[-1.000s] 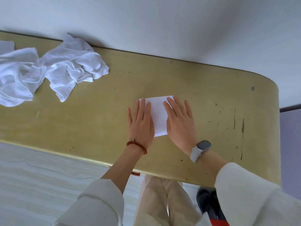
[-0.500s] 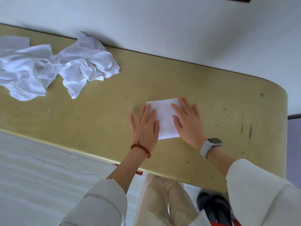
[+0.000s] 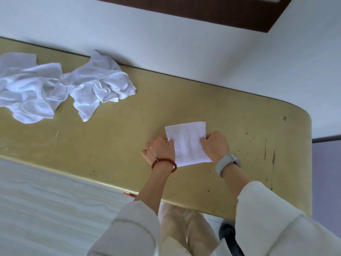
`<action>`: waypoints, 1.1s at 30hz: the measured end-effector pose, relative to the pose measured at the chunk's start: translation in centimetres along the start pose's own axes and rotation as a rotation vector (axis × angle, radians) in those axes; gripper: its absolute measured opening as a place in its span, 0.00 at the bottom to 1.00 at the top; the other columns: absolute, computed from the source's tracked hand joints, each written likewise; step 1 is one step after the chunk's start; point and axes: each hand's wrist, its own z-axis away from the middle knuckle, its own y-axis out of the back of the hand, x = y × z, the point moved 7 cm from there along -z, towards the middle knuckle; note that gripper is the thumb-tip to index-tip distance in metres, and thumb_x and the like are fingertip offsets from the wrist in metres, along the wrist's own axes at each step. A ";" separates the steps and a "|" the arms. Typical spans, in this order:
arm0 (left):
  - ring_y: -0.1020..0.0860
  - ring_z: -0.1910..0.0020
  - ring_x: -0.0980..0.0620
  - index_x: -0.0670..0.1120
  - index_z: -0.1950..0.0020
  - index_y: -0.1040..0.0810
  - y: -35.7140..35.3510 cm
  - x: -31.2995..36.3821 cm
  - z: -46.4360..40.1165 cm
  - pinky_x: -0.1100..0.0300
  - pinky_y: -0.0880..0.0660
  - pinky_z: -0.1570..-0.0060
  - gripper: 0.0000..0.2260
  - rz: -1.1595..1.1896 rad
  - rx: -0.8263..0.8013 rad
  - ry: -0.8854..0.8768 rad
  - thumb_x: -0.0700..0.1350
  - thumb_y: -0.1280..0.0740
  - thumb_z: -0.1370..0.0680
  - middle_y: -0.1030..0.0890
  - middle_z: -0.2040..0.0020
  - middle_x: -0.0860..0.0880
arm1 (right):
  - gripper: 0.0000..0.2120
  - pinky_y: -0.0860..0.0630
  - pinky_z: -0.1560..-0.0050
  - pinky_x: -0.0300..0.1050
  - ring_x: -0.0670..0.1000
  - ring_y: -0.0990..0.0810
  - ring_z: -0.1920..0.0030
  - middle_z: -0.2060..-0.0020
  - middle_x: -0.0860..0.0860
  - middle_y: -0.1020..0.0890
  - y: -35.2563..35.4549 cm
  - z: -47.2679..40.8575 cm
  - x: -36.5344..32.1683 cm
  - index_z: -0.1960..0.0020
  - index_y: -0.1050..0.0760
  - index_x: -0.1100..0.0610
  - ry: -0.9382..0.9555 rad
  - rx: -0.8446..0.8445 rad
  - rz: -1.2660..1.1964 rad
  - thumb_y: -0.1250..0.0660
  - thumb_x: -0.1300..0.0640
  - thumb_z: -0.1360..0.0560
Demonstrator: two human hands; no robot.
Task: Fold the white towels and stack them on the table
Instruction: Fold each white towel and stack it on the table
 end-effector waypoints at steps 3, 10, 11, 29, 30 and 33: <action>0.29 0.42 0.50 0.49 0.44 0.24 -0.2 0.8 0.1 0.57 0.40 0.48 0.11 -0.044 -0.035 -0.015 0.48 0.41 0.23 0.22 0.46 0.50 | 0.11 0.35 0.60 0.46 0.55 0.33 0.60 0.66 0.53 0.31 0.0 0.5 -0.6 0.68 0.37 0.56 0.042 0.013 0.017 0.41 0.60 0.27; 0.26 0.55 0.53 0.41 0.46 0.26 1.4 0.2 1.6 0.64 0.32 0.56 0.08 0.483 -0.075 -0.068 0.43 0.37 0.23 0.22 0.52 0.49 | 0.14 0.31 0.57 0.42 0.51 0.27 0.55 0.56 0.49 0.26 1.0 3.1 -0.6 0.39 0.32 0.60 0.129 -0.094 -0.391 0.39 0.61 0.25; 0.26 0.56 0.54 0.41 0.47 0.26 2.2 0.2 1.9 0.67 0.34 0.59 0.08 0.540 -0.069 -0.076 0.43 0.37 0.23 0.23 0.54 0.50 | 0.15 0.31 0.57 0.43 0.51 0.27 0.55 0.56 0.50 0.25 1.2 3.3 -0.9 0.39 0.30 0.61 0.155 -0.110 -0.400 0.38 0.61 0.25; 0.26 0.60 0.49 0.39 0.51 0.23 20.2 -16.7 16.7 0.59 0.29 0.59 0.06 0.771 0.742 0.108 0.41 0.37 0.23 0.22 0.56 0.46 | 0.06 0.33 0.62 0.40 0.52 0.27 0.65 0.60 0.51 0.25 0.9 26.5 -15.5 0.49 0.28 0.62 1.278 -0.092 -0.255 0.36 0.62 0.25; 0.26 0.60 0.48 0.39 0.50 0.24 21.8 -18.4 17.7 0.59 0.31 0.61 0.06 0.718 0.811 0.105 0.41 0.37 0.23 0.22 0.55 0.44 | 0.07 0.32 0.62 0.42 0.52 0.27 0.65 0.60 0.51 0.24 -0.3 28.7 -16.6 0.48 0.28 0.62 1.314 -0.104 -0.253 0.36 0.61 0.25; 0.24 0.59 0.42 0.38 0.47 0.25 26.1 -24.7 20.3 0.59 0.33 0.63 0.08 0.607 0.941 0.141 0.40 0.38 0.22 0.24 0.51 0.42 | 0.09 0.30 0.62 0.47 0.53 0.26 0.63 0.56 0.54 0.23 -4.5 36.1 -20.0 0.45 0.29 0.63 1.420 -0.138 -0.215 0.38 0.60 0.24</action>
